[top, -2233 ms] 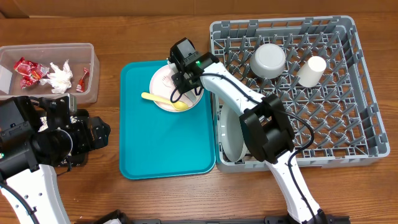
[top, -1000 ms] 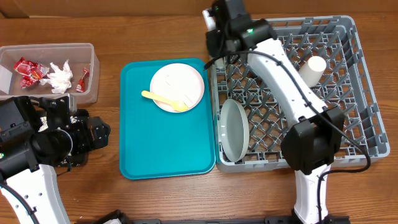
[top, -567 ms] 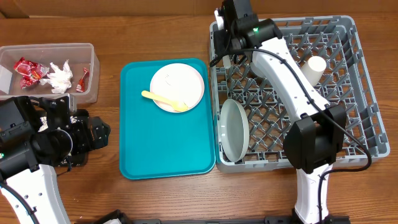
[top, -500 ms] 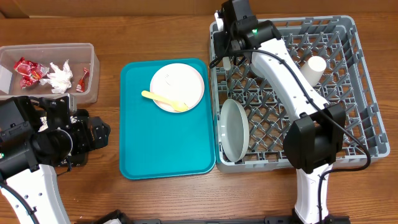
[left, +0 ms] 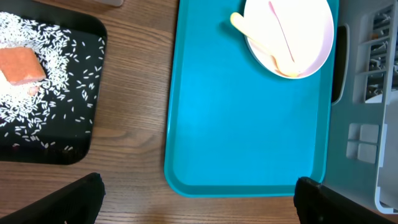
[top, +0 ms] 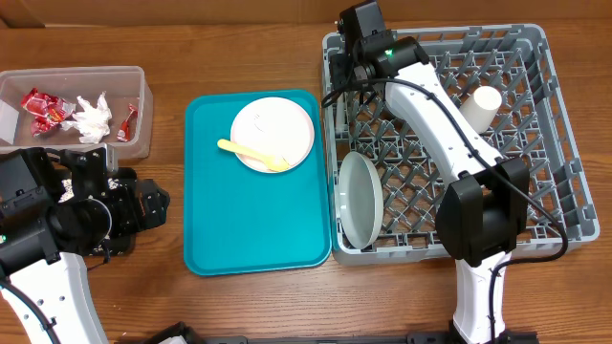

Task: Sort waste into correct bins and load items into the dishwasher rack
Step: 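Carry the knife right into the dish rack and release it, then move the right gripper left back over the white plate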

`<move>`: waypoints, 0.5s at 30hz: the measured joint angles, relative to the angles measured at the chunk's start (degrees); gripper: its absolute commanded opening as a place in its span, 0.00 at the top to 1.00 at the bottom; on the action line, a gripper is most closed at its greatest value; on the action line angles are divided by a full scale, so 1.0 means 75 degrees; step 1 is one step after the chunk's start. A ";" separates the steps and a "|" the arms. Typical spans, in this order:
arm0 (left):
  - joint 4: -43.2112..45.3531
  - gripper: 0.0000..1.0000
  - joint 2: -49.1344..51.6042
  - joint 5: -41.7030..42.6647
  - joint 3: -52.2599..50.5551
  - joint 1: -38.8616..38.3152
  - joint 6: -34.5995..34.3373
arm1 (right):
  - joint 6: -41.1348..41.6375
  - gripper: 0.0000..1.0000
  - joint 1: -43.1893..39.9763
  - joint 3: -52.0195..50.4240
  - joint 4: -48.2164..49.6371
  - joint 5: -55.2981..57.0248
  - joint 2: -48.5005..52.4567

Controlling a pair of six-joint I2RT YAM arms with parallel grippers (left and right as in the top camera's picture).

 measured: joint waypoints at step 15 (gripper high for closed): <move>0.0000 0.00 0.0000 0.0003 0.0000 0.0000 0.0000 | -0.0085 0.34 0.0224 0.0568 -0.0679 -0.0455 -0.0012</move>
